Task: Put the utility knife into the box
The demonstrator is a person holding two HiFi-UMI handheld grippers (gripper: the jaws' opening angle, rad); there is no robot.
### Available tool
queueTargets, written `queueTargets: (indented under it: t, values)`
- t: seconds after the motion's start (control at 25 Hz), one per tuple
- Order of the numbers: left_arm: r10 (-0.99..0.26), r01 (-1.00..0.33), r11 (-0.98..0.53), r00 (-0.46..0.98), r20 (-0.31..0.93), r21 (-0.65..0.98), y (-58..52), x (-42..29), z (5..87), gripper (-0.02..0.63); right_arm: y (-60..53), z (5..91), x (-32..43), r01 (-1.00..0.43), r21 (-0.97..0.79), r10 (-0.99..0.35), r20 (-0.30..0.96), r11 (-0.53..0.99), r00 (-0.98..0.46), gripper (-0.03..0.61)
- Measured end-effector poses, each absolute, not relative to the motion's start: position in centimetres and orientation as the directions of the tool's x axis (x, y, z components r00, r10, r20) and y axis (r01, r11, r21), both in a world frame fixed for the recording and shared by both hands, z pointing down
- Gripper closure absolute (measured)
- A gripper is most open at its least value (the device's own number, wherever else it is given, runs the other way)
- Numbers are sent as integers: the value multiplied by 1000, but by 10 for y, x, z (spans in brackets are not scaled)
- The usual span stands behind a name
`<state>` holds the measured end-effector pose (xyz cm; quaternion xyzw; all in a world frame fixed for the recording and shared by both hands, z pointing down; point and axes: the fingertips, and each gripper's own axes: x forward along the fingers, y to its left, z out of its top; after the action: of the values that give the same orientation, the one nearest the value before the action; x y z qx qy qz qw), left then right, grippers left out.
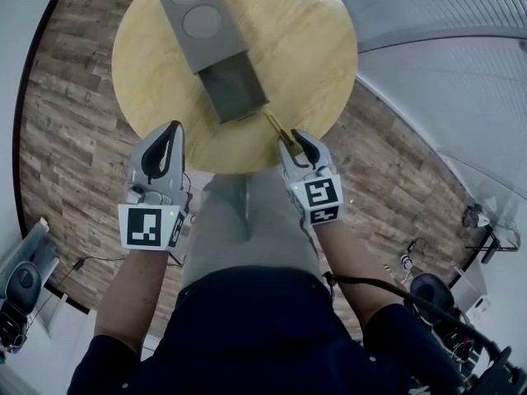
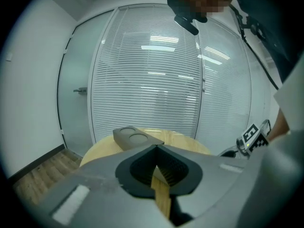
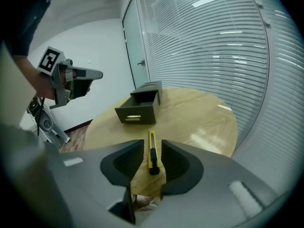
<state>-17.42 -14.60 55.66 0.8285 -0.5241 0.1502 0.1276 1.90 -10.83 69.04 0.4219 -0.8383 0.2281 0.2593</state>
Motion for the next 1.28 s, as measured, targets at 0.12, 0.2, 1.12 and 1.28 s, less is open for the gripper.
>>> queueTargets:
  t: [0.12, 0.2, 1.12, 1.28]
  values:
    - [-836, -917, -397, 384, 391, 52, -147, -181, 561, 611, -106, 704, 21, -823, -159, -564, 657, 545, -500, 448]
    - [-840, -920, -390, 376, 391, 47, -148, -184, 563, 611, -104, 710, 23, -821, -151, -551, 673, 550, -493, 448]
    - [-892, -940, -340, 317, 321, -17, -161, -197, 511, 611, -116, 677, 38, -834, -113, -588, 659, 540, -470, 503]
    - [-895, -935, -355, 333, 297, -23, -159, -188, 487, 611, -119, 654, 49, -845, -106, -620, 633, 524, -464, 503]
